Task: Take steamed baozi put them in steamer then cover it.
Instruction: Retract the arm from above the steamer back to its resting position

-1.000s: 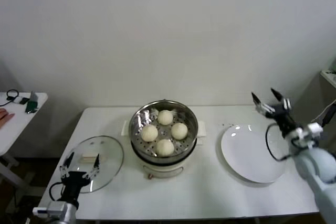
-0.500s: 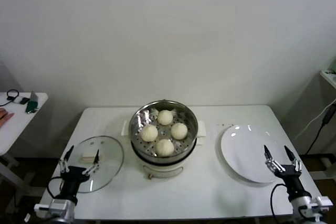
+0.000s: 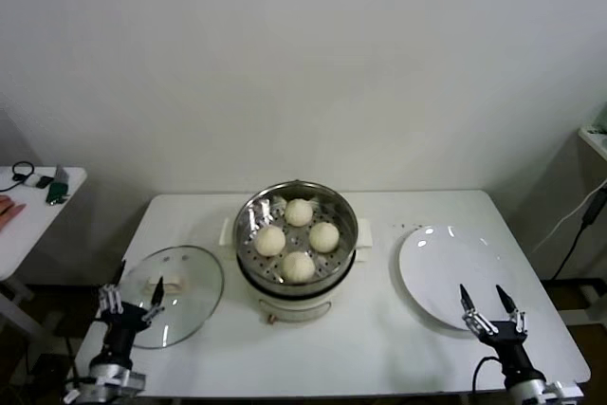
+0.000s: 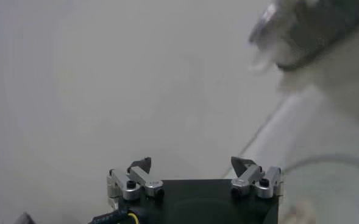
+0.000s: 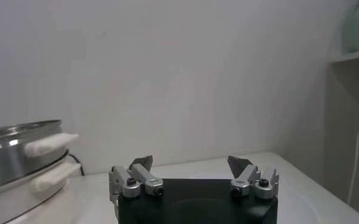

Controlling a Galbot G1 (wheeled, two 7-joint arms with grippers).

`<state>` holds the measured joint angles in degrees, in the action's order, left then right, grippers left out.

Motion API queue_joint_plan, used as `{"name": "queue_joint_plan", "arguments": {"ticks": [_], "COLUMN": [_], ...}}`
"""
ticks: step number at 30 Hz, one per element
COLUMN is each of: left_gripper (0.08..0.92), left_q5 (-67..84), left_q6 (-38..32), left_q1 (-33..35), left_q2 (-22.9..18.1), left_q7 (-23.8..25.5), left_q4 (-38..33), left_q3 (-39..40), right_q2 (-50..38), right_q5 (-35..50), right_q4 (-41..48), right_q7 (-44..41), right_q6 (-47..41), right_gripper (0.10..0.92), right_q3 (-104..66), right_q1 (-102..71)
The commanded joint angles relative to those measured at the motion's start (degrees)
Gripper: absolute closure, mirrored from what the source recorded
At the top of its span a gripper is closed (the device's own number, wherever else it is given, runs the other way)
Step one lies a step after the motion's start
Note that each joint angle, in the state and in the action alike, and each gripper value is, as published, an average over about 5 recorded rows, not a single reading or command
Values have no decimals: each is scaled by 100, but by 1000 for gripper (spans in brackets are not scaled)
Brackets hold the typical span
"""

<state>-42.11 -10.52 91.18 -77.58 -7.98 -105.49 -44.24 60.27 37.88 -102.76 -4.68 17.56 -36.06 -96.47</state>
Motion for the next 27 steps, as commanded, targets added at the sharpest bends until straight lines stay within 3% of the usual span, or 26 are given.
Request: {"name": "queue_joint_plan", "arguments": {"ticks": [1, 27], "left_gripper": [177, 177], "left_q5": [-2994, -3530], "left_q6": [65, 514], "left_q1": [-230, -1262], "left_q2": [3, -133], "left_q7": [-1127, -1002], "left_q4": [1082, 2072], "left_q3": [-59, 140], "right_q2": [80, 292], "right_q5": [-249, -421], "right_q4": [-16, 135], "right_q7": [78, 105], "right_q6": [-328, -132], "right_gripper": [203, 203], "right_q3": [210, 241], "right_q1": [30, -46]}}
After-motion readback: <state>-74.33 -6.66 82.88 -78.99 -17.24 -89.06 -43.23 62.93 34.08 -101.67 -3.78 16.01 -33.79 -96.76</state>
